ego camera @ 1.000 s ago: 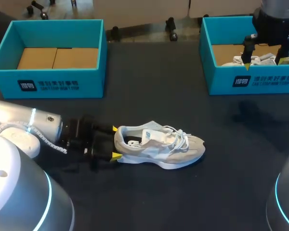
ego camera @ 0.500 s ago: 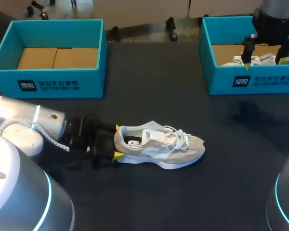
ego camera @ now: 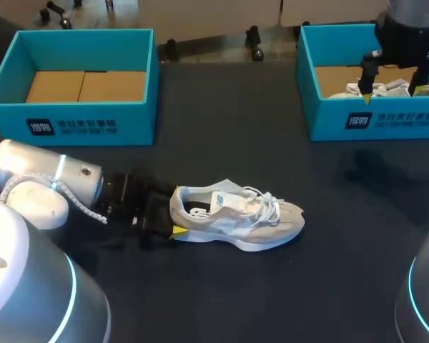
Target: Take the shoe out of the shoebox, open the shoe tongue, remove and reinsert the insole, then place the shoe into the shoebox
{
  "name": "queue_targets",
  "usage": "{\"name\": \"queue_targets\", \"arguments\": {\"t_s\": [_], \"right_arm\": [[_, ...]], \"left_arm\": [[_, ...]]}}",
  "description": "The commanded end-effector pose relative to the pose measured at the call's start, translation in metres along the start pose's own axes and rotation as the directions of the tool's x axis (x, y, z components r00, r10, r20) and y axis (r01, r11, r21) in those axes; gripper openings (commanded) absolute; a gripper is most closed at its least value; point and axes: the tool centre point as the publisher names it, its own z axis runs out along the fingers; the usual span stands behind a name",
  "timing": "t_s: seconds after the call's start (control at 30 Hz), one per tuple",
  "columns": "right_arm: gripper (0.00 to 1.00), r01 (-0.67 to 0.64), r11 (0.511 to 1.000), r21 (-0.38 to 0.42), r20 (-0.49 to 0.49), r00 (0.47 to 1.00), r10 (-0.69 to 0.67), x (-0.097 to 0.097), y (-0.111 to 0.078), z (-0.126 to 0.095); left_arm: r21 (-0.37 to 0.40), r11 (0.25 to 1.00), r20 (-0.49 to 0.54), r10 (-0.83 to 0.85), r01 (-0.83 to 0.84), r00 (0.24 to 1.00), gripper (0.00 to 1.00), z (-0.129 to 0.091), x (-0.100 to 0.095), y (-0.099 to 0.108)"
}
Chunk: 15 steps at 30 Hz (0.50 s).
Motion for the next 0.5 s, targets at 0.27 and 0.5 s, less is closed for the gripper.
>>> {"name": "queue_targets", "arguments": {"t_s": [0.27, 0.5], "right_arm": [[1.0, 0.0, 1.0, -0.002, -0.002, 1.0, 0.0, -0.0002, -0.0006, 0.0006], [1.0, 0.0, 1.0, -0.002, -0.002, 1.0, 0.0, -0.0002, -0.0006, 0.0006]], "left_arm": [[-0.012, 1.0, -0.007, -0.008, 0.008, 1.0, 0.89, 0.0036, -0.0003, 0.0051], [-0.018, 1.0, -0.01, -0.01, 0.01, 1.0, 0.0, 0.0034, -0.0007, 0.0065]]}}
